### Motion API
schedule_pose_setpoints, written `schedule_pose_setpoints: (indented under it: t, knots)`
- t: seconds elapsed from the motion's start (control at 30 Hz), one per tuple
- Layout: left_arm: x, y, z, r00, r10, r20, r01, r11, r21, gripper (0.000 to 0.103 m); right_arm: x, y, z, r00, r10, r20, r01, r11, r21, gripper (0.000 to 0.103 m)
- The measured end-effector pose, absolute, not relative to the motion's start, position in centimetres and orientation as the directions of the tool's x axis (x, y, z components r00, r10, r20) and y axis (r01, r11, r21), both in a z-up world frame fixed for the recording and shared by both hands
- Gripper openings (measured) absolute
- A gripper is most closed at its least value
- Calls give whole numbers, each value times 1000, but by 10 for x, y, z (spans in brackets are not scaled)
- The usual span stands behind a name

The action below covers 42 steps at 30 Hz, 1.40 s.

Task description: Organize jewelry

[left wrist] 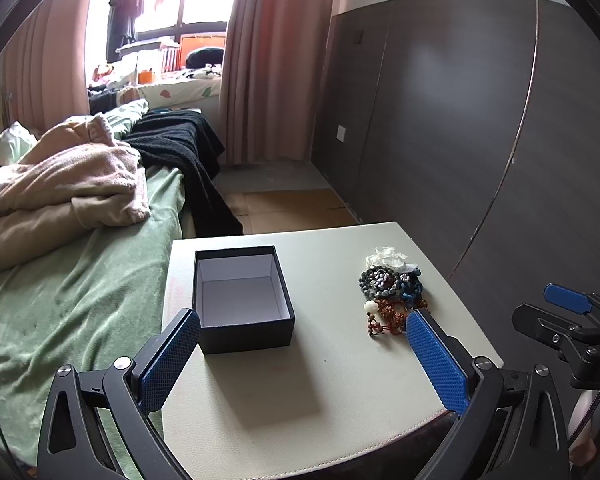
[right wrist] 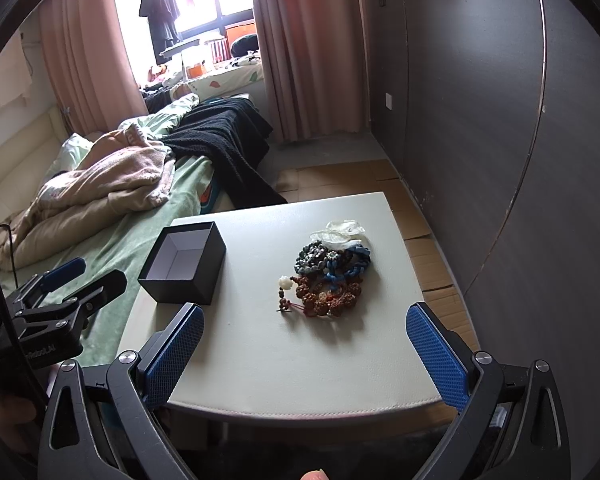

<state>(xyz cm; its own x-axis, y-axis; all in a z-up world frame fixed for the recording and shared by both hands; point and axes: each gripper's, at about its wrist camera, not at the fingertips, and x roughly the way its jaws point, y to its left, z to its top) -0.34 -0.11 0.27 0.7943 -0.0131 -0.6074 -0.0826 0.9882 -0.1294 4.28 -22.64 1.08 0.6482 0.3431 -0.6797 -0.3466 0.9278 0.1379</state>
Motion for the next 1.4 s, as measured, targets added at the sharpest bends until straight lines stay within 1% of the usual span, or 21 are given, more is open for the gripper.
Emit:
schedule_pose_setpoints:
  t: [0.87,1.2,1.4]
  knots:
    - [1,-2,-3,787,-9,-617,-86,989,-123,103,43,-230,6,650,327,-686,-348,931,115,102]
    - [2,1,-2,789,9,-614,-92,990,-103,103,47,-226,6,648,317,-692,-339,934,110,102]
    - [10,5,-2,791,-9,-612,-102,984,-146,103,51,-220,4,643,305,-703,-334,937,102,102]
